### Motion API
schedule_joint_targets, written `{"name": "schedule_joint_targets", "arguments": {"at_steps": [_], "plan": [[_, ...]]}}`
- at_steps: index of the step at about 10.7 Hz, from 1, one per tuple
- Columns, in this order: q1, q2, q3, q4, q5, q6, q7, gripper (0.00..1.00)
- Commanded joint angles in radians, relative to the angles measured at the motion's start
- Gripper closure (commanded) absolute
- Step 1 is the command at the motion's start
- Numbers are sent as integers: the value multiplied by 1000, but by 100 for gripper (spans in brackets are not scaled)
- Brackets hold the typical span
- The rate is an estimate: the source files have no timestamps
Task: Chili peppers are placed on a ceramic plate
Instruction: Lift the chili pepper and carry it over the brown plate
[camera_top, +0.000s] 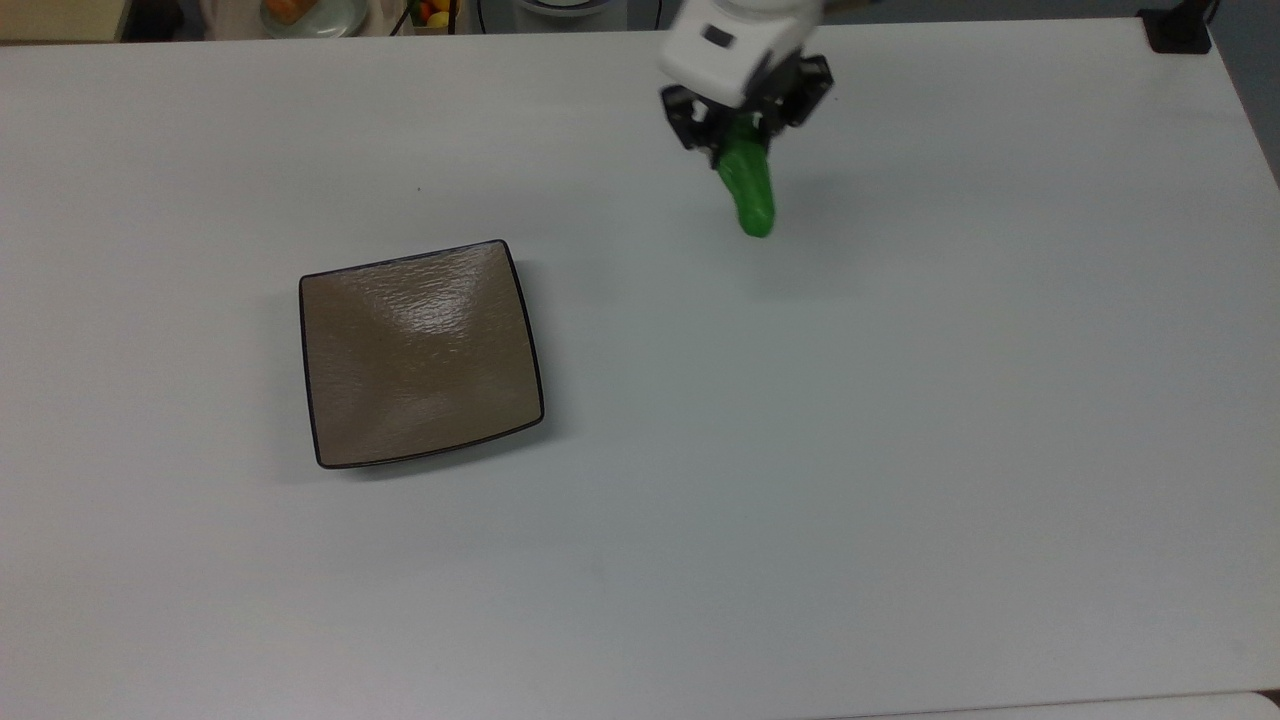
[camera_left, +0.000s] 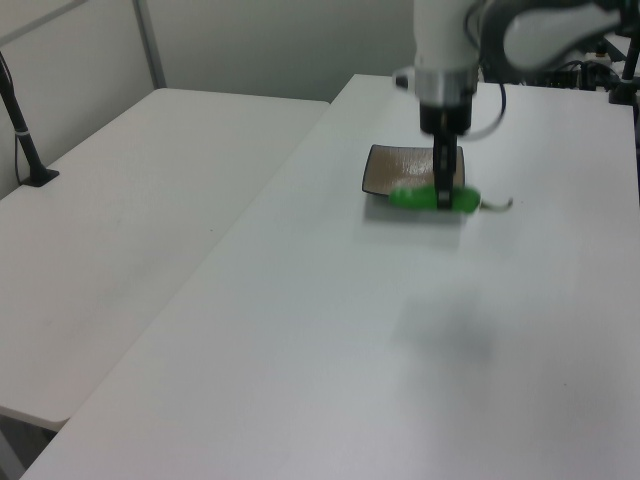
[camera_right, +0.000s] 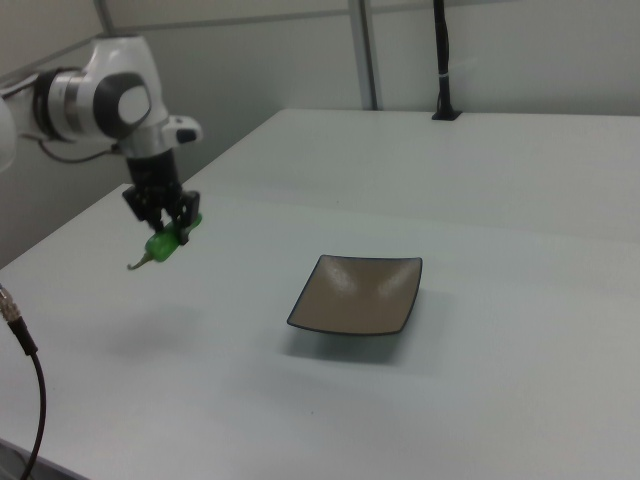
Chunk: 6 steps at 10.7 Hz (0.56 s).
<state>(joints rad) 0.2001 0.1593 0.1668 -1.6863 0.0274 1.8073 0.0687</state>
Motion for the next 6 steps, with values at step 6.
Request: {"name": "schedule_joint_targets", "arguments": {"at_steps": [6], "plan": [[-333, 28, -7, 174, 14, -80, -314, 97]]}}
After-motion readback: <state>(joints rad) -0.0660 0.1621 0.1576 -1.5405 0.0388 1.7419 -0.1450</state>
